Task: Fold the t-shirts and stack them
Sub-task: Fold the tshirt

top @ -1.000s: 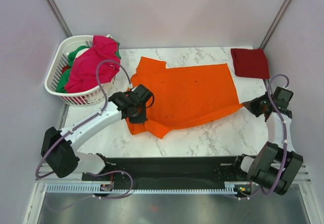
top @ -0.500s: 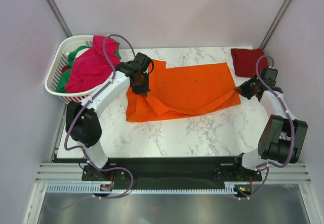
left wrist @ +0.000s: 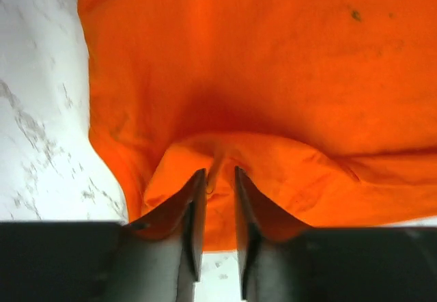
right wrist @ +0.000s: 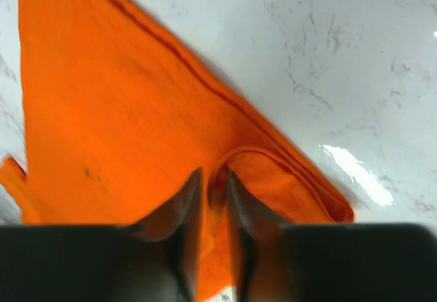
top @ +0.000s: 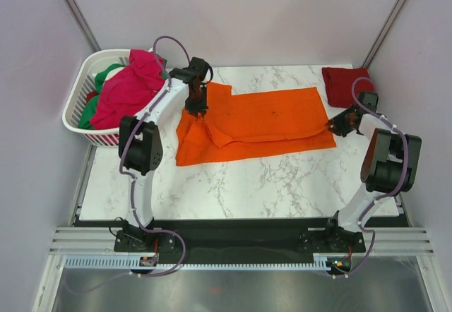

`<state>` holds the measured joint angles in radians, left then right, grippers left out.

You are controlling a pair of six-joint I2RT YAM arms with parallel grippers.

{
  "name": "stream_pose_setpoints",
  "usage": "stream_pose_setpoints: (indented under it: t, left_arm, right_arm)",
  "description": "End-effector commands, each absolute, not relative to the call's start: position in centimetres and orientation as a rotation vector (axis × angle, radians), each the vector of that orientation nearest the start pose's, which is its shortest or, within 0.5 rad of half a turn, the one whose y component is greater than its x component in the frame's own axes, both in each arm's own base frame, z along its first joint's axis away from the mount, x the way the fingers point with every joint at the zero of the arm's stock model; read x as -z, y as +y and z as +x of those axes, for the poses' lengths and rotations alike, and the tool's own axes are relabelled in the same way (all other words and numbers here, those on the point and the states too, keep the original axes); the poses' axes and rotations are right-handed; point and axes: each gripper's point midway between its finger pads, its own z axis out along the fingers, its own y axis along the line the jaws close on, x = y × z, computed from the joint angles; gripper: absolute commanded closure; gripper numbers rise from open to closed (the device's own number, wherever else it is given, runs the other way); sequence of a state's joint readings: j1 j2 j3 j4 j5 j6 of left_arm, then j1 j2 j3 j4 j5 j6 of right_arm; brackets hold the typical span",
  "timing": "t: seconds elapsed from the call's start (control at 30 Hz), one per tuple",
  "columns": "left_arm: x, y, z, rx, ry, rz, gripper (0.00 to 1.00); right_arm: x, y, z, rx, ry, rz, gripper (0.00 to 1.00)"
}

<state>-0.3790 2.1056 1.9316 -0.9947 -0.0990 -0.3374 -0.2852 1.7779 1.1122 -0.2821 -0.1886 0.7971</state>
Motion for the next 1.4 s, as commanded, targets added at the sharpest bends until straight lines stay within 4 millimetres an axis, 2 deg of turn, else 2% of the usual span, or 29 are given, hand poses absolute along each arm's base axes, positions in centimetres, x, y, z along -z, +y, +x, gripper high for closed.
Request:
stream_pose_setpoints:
  t: [0.0, 0.03, 0.07, 0.1, 0.13, 0.2, 0.23, 0.27, 0.3, 0.33, 0.37, 0.4, 0.43, 0.47, 0.5, 0.53, 0.57, 0.6, 0.63, 0.7, 0.73, 0.77, 0.87, 0.97, 1.13, 1.2, 1.37]
  left_arm:
    - [-9.5, -15.9, 46.8, 0.017, 2.733, 0.072, 0.63]
    - [-9.0, -15.1, 47.6, 0.010, 2.735, 0.041, 0.54]
    - [-8.4, -14.7, 48.1, 0.011, 2.748, 0.022, 0.50]
    - [-9.4, -14.8, 49.2, 0.028, 2.721, 0.009, 0.46]
    - [-9.2, -14.4, 49.5, 0.016, 2.723, -0.006, 0.42]
    - [-10.8, -13.9, 49.6, -0.012, 2.687, -0.038, 0.37]
    - [-13.1, -13.9, 49.5, 0.000, 2.643, -0.046, 0.35]
    - [-14.1, -13.6, 49.3, -0.008, 2.623, -0.054, 0.35]
    - [-14.8, -13.0, 48.9, -0.040, 2.611, -0.063, 0.34]
    - [-17.1, -12.9, 48.1, -0.033, 2.570, -0.071, 0.34]
    - [-18.0, -12.7, 47.5, -0.034, 2.554, -0.090, 0.34]
    - [-17.1, -12.3, 46.1, -0.054, 2.580, -0.096, 0.35]
    - [-17.0, -12.4, 45.2, -0.050, 2.582, -0.099, 0.35]
    - [-19.3, -12.2, 43.8, -0.010, 2.535, -0.137, 0.34]
    - [-16.8, -12.2, 42.2, 0.002, 2.587, -0.142, 0.34]
    - [-16.6, -12.2, 41.0, 0.029, 2.589, -0.154, 0.35]
    - [-17.5, -12.2, 39.9, 0.076, 2.561, -0.180, 0.35]
    - [-15.0, -12.3, 37.6, 0.108, 2.630, -0.173, 0.34]
    - [-14.5, -12.6, 37.1, 0.146, 2.617, -0.181, 0.34]
    - [-12.3, -11.6, 34.0, 0.124, 2.667, -0.195, 0.34]
    - [-12.1, -12.7, 34.1, 0.213, 2.645, -0.222, 0.28]
    - [-10.5, -12.5, 32.7, 0.216, 2.679, -0.239, 0.25]
    - [-9.5, -12.7, 32.0, 0.254, 2.680, -0.261, 0.22]
    - [-7.4, -12.3, 30.9, 0.227, 2.718, -0.298, 0.22]
    - [-4.7, -11.0, 31.3, 0.106, 2.726, -0.374, 0.24]
    - [-4.4, -10.9, 31.5, 0.097, 2.719, -0.384, 0.24]
    - [-3.4, -10.1, 31.6, 0.028, 2.716, -0.426, 0.24]
  right_arm:
    - [-6.9, -7.2, 45.4, -0.442, 2.144, 1.225, 0.57]
    - [-6.8, -7.3, 46.2, -0.444, 2.142, 1.223, 0.40]
    - [-6.9, -7.5, 46.5, -0.439, 2.136, 1.226, 0.34]
    - [-7.0, -7.7, 46.7, -0.434, 2.134, 1.229, 0.28]
    - [-8.0, -8.0, 47.4, -0.426, 2.113, 1.215, 0.24]
    - [-9.3, -8.5, 47.6, -0.392, 2.108, 1.170, 0.21]
    - [-10.8, -9.0, 47.5, -0.359, 2.087, 1.151, 0.18]
    - [-11.6, -9.3, 47.4, -0.337, 2.078, 1.135, 0.16]
    - [-12.9, -9.3, 46.8, -0.314, 2.076, 1.105, 0.16]
    - [-13.2, -9.5, 46.2, -0.282, 2.076, 1.100, 0.15]
    - [-13.6, -9.5, 45.8, -0.264, 2.071, 1.089, 0.14]
    - [-15.2, -9.3, 45.2, -0.254, 2.045, 1.064, 0.09]
    - [-14.7, -9.4, 44.3, -0.229, 2.058, 1.060, 0.07]
    - [-14.8, -9.3, 43.8, -0.220, 2.057, 1.054, 0.05]
    - [-15.3, -9.0, 43.2, -0.227, 2.055, 1.041, 0.02]
    - [-14.2, -8.5, 42.3, -0.234, 2.086, 1.039, 0.02]
    - [-13.8, -7.9, 41.7, -0.252, 2.100, 1.036, 0.02]
    - [-14.0, -6.6, 41.6, -0.307, 2.106, 0.993, 0.02]
    - [-12.2, -5.6, 40.3, -0.320, 2.155, 0.995, 0.02]
    - [-11.4, -4.0, 39.4, -0.376, 2.186, 0.967, 0.03]
    - [-10.0, -3.6, 38.5, -0.383, 2.218, 0.976, 0.02]
    - [-9.6, -3.5, 38.1, -0.381, 2.229, 0.966, 0.02]
    - [-8.2, -3.9, 37.5, -0.342, 2.262, 0.974, 0.03]
    - [-7.2, -4.2, 37.5, -0.311, 2.287, 0.981, 0.03]
    - [-4.5, -5.3, 37.3, -0.305, 2.330, 1.048, 0.04]
    - [-4.0, -6.1, 37.2, -0.310, 2.318, 1.082, 0.06]
    - [-2.1, -6.1, 36.6, -0.307, 2.349, 1.121, 0.10]
